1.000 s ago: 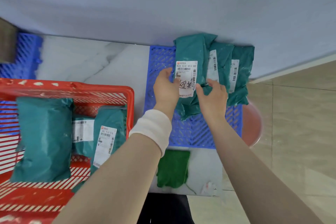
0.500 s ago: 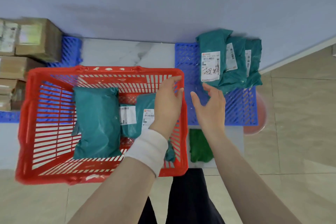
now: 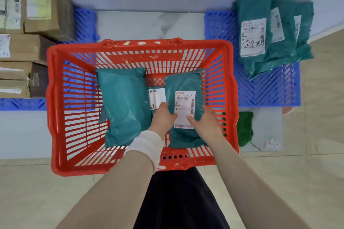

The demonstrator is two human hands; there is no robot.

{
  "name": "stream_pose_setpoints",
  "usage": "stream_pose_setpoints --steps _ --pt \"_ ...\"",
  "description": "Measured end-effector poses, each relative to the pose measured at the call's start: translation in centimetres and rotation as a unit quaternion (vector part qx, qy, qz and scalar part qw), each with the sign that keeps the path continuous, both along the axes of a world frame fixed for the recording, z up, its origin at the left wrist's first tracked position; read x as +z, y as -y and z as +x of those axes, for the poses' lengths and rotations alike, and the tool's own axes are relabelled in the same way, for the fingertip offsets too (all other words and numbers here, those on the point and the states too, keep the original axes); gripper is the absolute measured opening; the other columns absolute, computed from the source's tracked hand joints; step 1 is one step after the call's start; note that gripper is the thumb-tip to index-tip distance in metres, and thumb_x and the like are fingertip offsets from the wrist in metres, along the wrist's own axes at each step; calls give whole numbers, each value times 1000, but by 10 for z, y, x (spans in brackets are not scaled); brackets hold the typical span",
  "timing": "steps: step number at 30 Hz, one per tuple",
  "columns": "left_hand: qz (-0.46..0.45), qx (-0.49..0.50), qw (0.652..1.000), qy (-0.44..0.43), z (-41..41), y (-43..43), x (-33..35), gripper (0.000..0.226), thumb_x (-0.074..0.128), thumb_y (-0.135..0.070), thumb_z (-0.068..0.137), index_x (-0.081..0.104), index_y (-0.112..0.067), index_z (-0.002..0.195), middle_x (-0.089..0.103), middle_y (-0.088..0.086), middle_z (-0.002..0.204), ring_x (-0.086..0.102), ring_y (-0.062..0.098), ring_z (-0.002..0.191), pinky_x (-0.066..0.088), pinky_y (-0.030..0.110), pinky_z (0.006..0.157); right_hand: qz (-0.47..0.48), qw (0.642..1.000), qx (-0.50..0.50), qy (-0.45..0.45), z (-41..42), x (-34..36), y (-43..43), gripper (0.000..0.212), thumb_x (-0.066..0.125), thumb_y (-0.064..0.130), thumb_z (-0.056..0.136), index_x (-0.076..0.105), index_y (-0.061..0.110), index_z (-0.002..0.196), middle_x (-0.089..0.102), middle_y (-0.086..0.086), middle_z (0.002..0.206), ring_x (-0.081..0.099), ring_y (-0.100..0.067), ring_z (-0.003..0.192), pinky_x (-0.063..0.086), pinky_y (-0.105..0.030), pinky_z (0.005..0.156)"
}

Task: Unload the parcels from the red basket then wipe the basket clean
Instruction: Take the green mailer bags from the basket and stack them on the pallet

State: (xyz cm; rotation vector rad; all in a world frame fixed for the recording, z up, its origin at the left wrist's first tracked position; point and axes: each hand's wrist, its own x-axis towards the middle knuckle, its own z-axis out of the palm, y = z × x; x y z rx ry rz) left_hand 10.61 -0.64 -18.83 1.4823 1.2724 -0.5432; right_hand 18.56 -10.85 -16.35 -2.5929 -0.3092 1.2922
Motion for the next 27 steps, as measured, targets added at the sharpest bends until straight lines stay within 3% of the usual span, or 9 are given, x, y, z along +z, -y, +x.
stream_pose_setpoints --steps 6,10,13,17,20,23,27 --pt "-43 64 997 -21 10 3 -55 50 56 -18 88 37 -2 131 52 15 132 53 31 116 46 38 96 -92 995 -9 35 7 -56 -22 84 62 39 84 14 7 146 30 -18 148 33 -34 135 32 -42 107" --pt "-62 106 992 -15 9 -4 -63 52 62 -24 84 44 -1 128 54 12 130 55 30 116 47 40 97 -113 991 -17 70 9 -55 -33 75 62 36 85 22 9 142 39 -17 142 42 -35 128 38 -43 101" --pt "-89 129 988 -7 2 -10 -45 53 62 -26 85 45 1 127 54 2 124 55 29 114 45 38 98 -77 994 -9 79 10 -35 -33 72 62 35 85 25 9 141 40 -17 141 40 -34 129 36 -42 103" --pt "-105 155 982 15 -8 -15 -6 55 65 -31 82 47 -1 124 59 11 121 59 30 108 48 45 96 -19 998 1 67 11 4 -31 73 65 33 83 29 4 139 43 -17 139 41 -32 129 34 -39 105" --pt "-112 187 974 55 -16 -18 29 51 71 -31 76 51 -3 113 63 11 115 62 28 101 51 44 92 16 998 -34 45 14 47 -28 72 68 33 81 32 8 139 49 -14 136 46 -31 126 38 -39 101" --pt "-122 205 967 90 -19 -17 66 70 78 -37 65 49 -3 118 64 11 115 64 25 99 52 43 91 65 995 -71 13 17 91 -17 68 70 29 81 36 9 136 53 -11 134 51 -28 122 41 -39 101" --pt "-123 210 960 140 -11 -9 104 61 77 -33 70 47 -7 117 66 9 109 66 24 95 53 42 89 118 987 -109 8 22 138 6 63 70 25 81 39 11 134 55 -5 129 55 -22 113 43 -30 92"
